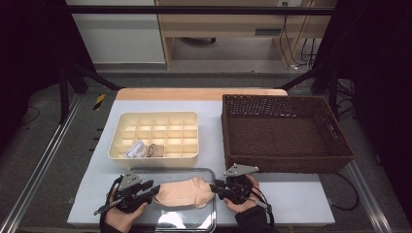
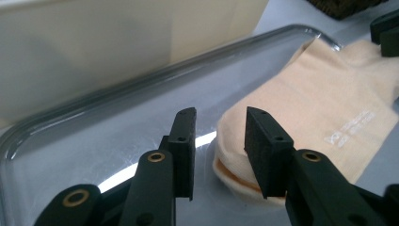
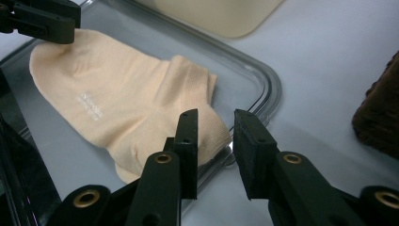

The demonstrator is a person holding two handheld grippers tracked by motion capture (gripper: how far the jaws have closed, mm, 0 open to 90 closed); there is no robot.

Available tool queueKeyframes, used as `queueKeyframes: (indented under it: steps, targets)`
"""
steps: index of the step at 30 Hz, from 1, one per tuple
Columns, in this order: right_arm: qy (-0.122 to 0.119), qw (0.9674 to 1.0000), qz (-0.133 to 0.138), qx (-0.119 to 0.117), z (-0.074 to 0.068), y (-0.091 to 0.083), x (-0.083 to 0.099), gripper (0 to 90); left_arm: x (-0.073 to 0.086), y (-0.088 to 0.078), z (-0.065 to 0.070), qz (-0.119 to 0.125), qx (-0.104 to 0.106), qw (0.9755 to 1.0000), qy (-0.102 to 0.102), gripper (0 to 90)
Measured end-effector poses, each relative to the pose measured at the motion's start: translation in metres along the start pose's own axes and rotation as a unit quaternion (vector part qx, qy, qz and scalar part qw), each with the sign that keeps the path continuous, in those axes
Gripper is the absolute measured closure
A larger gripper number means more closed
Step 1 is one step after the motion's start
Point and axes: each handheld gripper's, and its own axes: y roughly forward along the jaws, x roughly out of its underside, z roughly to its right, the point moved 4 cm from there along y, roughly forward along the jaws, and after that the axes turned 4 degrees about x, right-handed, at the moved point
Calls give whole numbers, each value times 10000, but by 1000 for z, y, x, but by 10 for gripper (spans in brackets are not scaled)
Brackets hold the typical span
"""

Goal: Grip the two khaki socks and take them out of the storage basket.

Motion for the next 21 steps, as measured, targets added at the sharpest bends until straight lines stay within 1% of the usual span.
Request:
queueKeyframes:
  steps: [1,2,6,9,11,14,15,17,19,21]
  targets:
    - [-3,10000,-33,-37,-1,2,2,730,2,1,1,-81,-18,10000,-24,631]
    - [0,10000,-25,-67,-2,2,2,736,3,2,1,-124,-34,9999,-4,629]
    - [-28,9999,-12,-122,-3,3,2,753,8,4,2,-243,-41,9997,-1,628]
    - [11,9999,-48,-146,-5,4,3,754,11,7,3,-344,13,9994,-3,653]
    - [-24,9998,-35,-170,-5,6,3,751,12,7,4,-359,58,9993,-21,713]
    - [-9,9998,-64,-205,-8,8,4,741,12,7,4,-360,60,9993,14,835]
    - [-18,9998,-65,-206,-8,9,4,736,12,7,4,-335,48,9994,28,854]
    - [-33,9997,1,-234,-9,10,4,714,12,6,4,-261,12,9996,49,864]
    - [32,9996,50,-263,-11,11,4,684,12,6,3,-183,-4,9998,68,866]
    - [32,9996,75,-277,-13,14,4,644,12,6,3,-159,-17,9998,83,866]
